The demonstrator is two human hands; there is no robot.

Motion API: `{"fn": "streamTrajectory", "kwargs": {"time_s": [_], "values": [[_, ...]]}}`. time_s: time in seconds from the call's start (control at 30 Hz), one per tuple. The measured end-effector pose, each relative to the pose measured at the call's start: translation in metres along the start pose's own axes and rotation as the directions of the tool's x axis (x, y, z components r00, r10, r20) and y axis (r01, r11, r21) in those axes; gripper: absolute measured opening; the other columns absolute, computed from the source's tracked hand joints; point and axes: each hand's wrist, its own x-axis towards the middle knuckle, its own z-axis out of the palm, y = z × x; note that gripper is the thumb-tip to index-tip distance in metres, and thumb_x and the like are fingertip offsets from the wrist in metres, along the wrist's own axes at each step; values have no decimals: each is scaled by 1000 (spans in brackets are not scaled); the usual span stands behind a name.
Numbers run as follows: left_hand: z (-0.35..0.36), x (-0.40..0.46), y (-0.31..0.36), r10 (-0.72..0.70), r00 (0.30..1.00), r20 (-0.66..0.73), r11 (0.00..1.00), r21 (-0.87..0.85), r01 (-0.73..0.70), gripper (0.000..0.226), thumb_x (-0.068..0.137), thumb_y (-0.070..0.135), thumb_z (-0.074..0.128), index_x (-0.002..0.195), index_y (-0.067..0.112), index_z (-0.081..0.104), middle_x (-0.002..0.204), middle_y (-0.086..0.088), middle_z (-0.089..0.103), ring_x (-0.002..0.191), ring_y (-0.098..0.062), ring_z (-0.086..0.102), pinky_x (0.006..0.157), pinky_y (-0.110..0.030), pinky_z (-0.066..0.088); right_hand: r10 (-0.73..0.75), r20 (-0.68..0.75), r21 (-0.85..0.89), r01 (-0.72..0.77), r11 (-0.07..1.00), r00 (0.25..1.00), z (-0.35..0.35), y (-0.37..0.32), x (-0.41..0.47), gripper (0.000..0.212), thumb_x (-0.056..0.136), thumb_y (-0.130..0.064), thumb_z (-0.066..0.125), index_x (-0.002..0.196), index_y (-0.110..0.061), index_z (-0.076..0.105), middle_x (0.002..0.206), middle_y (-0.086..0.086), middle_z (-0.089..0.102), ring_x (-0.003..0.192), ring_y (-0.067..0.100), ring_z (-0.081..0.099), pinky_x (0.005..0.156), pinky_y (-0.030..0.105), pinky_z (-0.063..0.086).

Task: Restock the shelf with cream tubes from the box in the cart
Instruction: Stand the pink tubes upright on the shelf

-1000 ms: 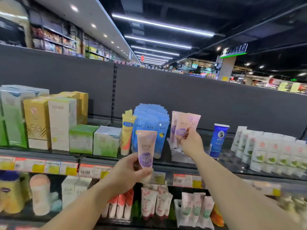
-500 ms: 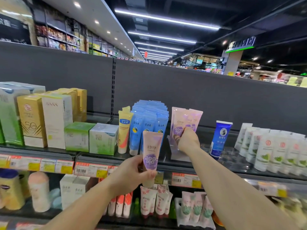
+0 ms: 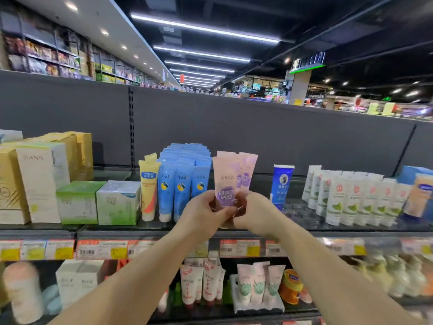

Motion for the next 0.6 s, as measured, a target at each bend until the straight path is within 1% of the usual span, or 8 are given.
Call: {"fn": "streamTrajectory", "kwargs": {"time_s": [0.07,0.13,0.2,0.23,0.3,0.37,0.47,0.6], "values": [[4,4,8,3,1000,25,1000,-3,-3,9,88,40,67,94,33,66,83,13,71,73,3,65,69,-19,50,4,-93,-13,-5,1000,996,2,3,2,41,82,-12,71,117,-29,59,108,-12,66,98,6,61,79,18,51],[5,3,11,26,998,65,997,70,-30,16,95,44,53,97,34,65,90,12,71,79,1,64,72,-22,49,33,-156,30,-28,999,987,-1,10,7,33,84,-17,72,112,-30,61,103,-15,66,94,4,62,68,11,46],[6,2,4,35,996,85,973,225,-53,17,101,38,43,99,36,60,103,10,69,94,-7,62,84,-30,51,96,-240,89,-76,993,966,-6,17,14,20,85,-24,73,101,-26,61,90,-15,65,80,0,60,55,8,41],[6,0,-1,37,994,106,941,332,-70,19,102,32,41,106,35,59,111,7,67,103,-12,61,92,-33,49,124,-279,93,-102,990,952,-8,21,20,19,85,-26,72,99,-24,59,88,-14,64,76,-1,58,52,9,39],[9,-2,-14,42,986,161,854,506,-119,28,101,26,41,119,27,62,121,4,62,112,-16,57,98,-34,46,147,-333,47,-140,989,931,-8,27,33,18,87,-26,69,99,-22,56,90,-11,62,73,-2,54,53,11,35],[10,-2,-22,34,980,194,802,580,-142,29,100,27,41,120,25,62,120,3,63,110,-16,58,97,-34,48,163,-358,16,-168,986,920,-5,33,47,19,88,-23,68,99,-22,53,95,-7,63,74,2,53,53,12,33],[9,-2,-27,30,971,238,762,624,-176,30,99,27,41,121,27,61,122,4,64,111,-18,59,97,-38,48,189,-358,-35,-216,976,914,1,41,64,22,86,-18,68,100,-19,51,106,1,64,82,10,53,55,14,35],[8,-1,-26,22,966,258,753,632,-186,32,100,26,39,125,26,59,128,5,60,116,-15,55,101,-37,46,207,-325,-93,-250,964,923,12,50,73,30,86,-19,70,111,-16,54,112,2,63,91,13,57,73,24,45]]}}
